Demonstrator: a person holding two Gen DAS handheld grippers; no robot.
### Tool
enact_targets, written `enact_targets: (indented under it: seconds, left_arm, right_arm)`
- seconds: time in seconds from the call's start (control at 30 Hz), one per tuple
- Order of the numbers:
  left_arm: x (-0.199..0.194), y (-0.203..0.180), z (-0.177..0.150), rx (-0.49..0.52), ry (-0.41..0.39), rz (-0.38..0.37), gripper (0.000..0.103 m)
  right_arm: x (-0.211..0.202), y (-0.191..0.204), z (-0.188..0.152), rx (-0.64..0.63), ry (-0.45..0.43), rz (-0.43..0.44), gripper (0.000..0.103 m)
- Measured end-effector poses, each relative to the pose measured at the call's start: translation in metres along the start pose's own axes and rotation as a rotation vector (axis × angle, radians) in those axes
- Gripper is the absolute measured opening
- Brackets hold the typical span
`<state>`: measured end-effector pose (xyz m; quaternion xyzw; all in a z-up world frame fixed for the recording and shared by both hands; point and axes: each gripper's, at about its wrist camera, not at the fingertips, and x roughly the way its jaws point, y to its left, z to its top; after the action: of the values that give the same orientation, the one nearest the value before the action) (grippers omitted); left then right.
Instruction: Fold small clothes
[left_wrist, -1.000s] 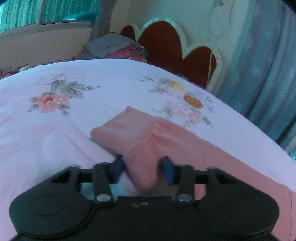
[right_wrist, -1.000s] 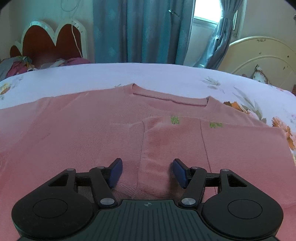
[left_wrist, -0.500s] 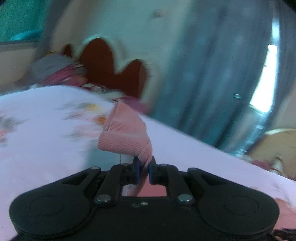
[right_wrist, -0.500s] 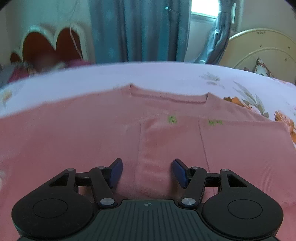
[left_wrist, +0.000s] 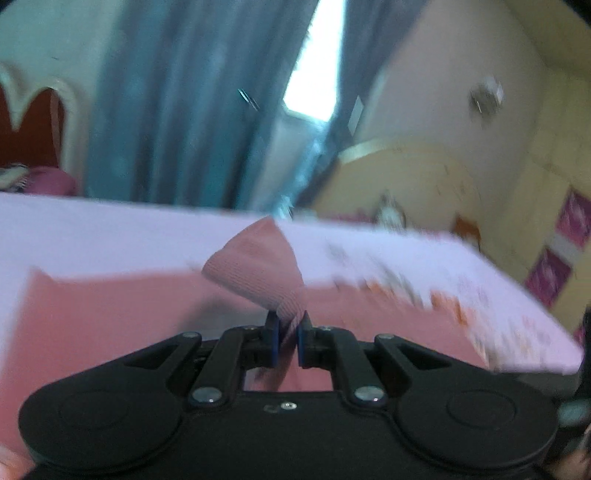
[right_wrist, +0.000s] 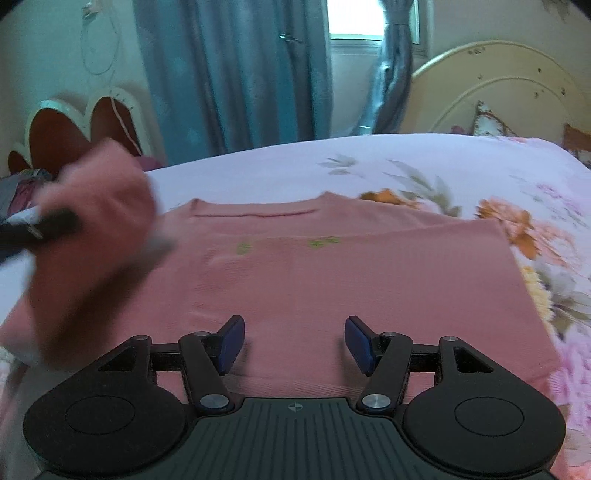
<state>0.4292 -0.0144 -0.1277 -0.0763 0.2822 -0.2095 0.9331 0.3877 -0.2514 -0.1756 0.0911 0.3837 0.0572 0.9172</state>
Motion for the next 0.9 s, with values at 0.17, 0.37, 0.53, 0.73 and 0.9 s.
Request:
enact_targets:
  seconds: [0.17, 0.37, 0.53, 0.73, 0.9]
  left_arm:
    - [0.033, -0.036, -0.033, 0.156, 0.182, 0.036, 0.030]
    - [0.004, -0.035, -0.049, 0.298, 0.137, 0.104, 0.075]
    - [-0.027, 0.004, -0.055, 0.244, 0.122, 0.258, 0.073]
    - [-0.056, 0.059, -0.065, 0.139, 0.125, 0.450, 0.069]
    - [-0.066, 0.082, -0.071, 0.068, 0.123, 0.547, 0.069]
  right_arm:
    - [-0.010, -0.023, -0.002, 0.083, 0.015, 0.077, 0.060]
    - [-0.010, -0.015, 0.000, 0.120, 0.042, 0.183, 0.060]
    - [0.013, 0.003, -0.005, 0.113, 0.117, 0.176, 0.061]
    - [0.025, 0.018, -0.004, 0.126, 0.127, 0.212, 0.062]
    - [0.026, 0.030, -0.002, 0.109, 0.114, 0.212, 0.025]
